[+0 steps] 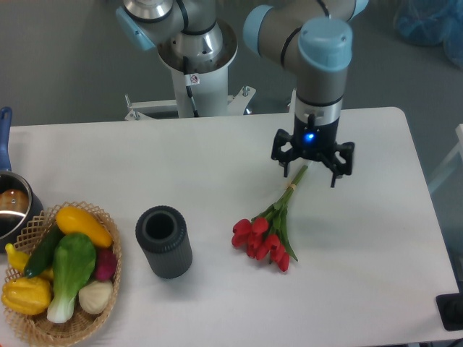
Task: Pick up the flowers from the table
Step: 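Move the open gripper over the tulip stems and lower toward them, then align the gripper fingers around the green tulip stems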
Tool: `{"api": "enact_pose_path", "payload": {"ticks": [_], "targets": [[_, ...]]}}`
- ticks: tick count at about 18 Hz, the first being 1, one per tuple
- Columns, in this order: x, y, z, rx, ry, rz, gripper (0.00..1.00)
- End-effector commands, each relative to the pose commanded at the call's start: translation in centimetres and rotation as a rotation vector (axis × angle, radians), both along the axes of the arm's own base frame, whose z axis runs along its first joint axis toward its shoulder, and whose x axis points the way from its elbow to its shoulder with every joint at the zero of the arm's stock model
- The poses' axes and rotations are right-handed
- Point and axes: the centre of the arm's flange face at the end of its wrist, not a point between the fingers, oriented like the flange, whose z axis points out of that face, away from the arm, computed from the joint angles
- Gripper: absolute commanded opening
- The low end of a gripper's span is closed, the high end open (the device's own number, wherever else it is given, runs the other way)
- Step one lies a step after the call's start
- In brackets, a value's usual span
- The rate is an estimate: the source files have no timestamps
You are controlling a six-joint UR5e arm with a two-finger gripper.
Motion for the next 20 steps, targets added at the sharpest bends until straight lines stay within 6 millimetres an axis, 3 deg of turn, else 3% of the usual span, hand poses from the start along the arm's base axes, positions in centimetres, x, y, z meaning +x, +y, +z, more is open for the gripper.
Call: {"api": "enact_pose_path", "payload": {"ticks": [3, 6, 10, 12, 20], "targets": [[-0.4, 0.1, -2.0, -0.020, -0.041, 0.001, 1.00], [-0.2, 0.1, -5.4, -0.066, -0.096, -0.007, 1.00], [-0.1, 0.1, -6.2, -0.076, -0.108, -0.007, 1.00], [0.3, 1.0, -6.9, -0.082, -0.114, -0.024, 1.00], [-0.7, 0.8, -7.7, -0.161, -0.075, -0.009, 1.00]]}}
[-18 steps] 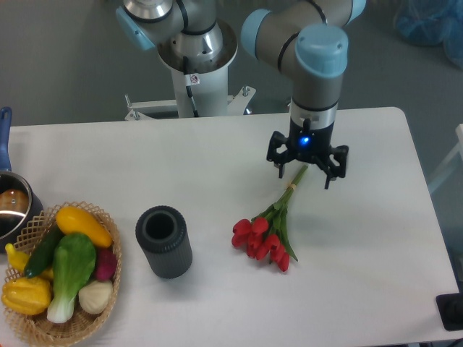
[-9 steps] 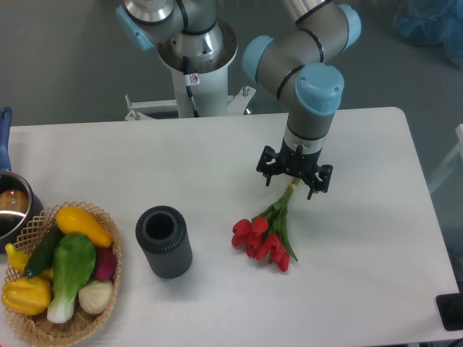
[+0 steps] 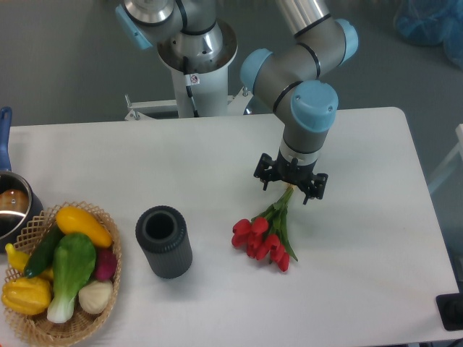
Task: Pick up the flowers from the table
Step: 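Align the gripper fingers around the green tulip stems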
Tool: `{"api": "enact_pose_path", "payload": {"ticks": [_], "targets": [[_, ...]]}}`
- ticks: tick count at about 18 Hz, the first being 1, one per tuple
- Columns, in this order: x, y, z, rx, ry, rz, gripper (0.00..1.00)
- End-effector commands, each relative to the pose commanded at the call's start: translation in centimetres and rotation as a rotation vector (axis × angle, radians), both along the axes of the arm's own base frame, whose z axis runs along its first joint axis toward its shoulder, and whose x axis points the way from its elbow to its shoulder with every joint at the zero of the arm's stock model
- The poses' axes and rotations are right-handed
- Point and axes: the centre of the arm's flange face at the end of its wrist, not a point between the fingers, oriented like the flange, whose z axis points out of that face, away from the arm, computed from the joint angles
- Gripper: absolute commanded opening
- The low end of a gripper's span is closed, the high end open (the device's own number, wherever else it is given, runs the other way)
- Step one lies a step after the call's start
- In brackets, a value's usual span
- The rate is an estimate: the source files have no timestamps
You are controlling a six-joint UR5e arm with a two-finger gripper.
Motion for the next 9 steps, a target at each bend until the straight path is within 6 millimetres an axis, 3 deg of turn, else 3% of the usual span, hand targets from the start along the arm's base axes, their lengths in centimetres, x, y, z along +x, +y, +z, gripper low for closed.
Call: {"api": "enact_pose_path", "payload": {"ticks": [4, 9], "targets": [[0.3, -0.1, -0.8, -0.012, -0.014, -0.011, 1.00], [0.9, 1.8, -2.5, -0.018, -0.026, -0.022, 1.00]]}}
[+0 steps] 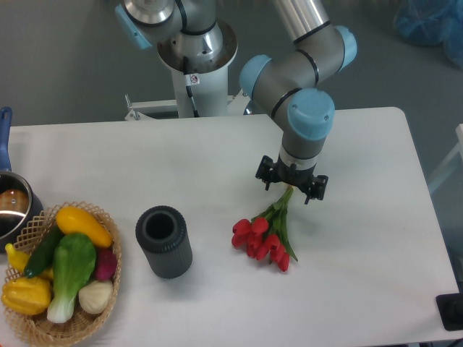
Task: Pick up the flowers from the table
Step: 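Align the gripper fingers around the green tulip stems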
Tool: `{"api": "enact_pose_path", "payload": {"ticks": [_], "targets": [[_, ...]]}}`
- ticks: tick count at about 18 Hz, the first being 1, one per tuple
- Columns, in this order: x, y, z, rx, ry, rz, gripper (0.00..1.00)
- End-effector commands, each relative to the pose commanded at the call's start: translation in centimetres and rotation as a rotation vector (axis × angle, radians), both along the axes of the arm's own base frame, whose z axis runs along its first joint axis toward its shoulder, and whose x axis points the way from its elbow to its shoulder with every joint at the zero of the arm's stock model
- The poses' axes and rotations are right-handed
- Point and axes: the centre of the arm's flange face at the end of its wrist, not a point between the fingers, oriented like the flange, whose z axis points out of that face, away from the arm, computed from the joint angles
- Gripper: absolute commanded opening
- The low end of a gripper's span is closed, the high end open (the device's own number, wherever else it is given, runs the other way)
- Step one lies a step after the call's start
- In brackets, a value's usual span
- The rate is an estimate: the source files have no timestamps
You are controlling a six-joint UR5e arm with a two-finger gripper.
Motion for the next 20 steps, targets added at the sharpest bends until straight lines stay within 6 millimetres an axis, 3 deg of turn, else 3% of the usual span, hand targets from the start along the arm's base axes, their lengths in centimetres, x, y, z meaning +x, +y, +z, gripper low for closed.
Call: {"api": "enact_pose_path", "payload": {"ticks": [6, 11, 20], "targets": [[0.4, -0.8, -0.6, -0.009, -0.010, -0.081, 1.00], [0.4, -4.0, -2.0, -0.065, -0.028, -0.199, 1.00], [1.1, -4.8, -3.2, -0.023, -0.073, -0.184, 1.00]]}}
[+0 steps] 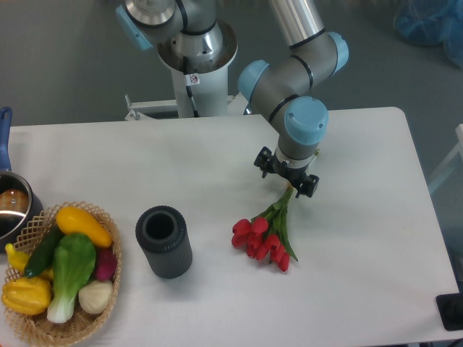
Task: Pick up the flowers from the table
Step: 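Align the gripper fingers around the green tulip stems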
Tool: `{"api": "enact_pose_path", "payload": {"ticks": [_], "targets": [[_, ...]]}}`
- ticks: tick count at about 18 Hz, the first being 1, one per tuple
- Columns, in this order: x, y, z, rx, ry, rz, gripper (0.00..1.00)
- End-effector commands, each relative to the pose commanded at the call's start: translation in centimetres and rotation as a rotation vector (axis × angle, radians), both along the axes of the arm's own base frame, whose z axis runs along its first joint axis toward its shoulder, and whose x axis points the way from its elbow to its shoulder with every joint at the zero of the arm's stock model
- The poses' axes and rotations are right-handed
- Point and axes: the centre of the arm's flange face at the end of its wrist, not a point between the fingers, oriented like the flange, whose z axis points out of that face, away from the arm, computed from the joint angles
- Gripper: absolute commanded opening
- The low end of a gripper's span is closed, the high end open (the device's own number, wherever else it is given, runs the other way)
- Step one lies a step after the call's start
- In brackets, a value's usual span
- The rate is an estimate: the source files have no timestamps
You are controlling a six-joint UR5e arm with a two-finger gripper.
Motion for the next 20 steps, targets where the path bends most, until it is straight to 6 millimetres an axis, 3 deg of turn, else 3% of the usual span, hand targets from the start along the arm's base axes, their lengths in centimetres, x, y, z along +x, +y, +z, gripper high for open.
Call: {"api": "enact_pose_path", "payload": {"ticks": [9, 20], "targets": [[-0.5, 0.5, 0.6, 0.029, 0.023, 0.004, 1.00], [-1.5, 0.0, -0.2, 0.032, 0.022, 0.041, 1.00]]}}
